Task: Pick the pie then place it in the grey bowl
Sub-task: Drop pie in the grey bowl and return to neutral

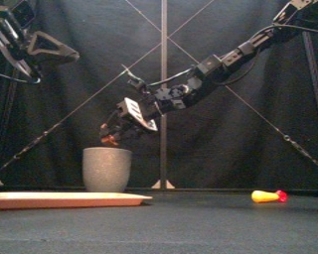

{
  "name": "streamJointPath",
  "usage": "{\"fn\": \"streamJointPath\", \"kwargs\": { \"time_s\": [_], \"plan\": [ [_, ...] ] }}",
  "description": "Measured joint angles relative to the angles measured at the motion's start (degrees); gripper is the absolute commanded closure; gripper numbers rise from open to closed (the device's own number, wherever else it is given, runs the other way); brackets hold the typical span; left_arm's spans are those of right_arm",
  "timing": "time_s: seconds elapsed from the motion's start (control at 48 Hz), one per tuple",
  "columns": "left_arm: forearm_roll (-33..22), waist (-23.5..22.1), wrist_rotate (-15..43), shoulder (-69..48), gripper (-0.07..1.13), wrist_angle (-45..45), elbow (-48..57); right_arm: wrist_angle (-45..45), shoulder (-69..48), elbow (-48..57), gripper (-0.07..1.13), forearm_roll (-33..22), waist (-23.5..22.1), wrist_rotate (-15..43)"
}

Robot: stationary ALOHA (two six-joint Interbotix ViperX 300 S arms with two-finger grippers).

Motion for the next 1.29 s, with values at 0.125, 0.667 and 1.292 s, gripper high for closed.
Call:
{"fn": "streamJointPath", "kwargs": {
  "time_s": [0.125, 0.667, 1.292],
  "plan": [
    [0.0, 0.0, 0.0, 0.0, 1.07, 0.1, 0.0, 0.6, 0.0, 0.0, 0.06, 0.8, -0.2, 0.2],
    [0.6, 0.0, 0.0, 0.0, 1.07, 0.4, 0.9, 0.8, -2.2, 1.8, 0.04, -1.6, 1.3, -0.4],
    [0.7, 0.5, 0.0, 0.0, 1.07, 0.4, 1.6, -4.0, -22.3, 25.1, 0.17, -0.4, 12.2, -0.3]
  ]
}}
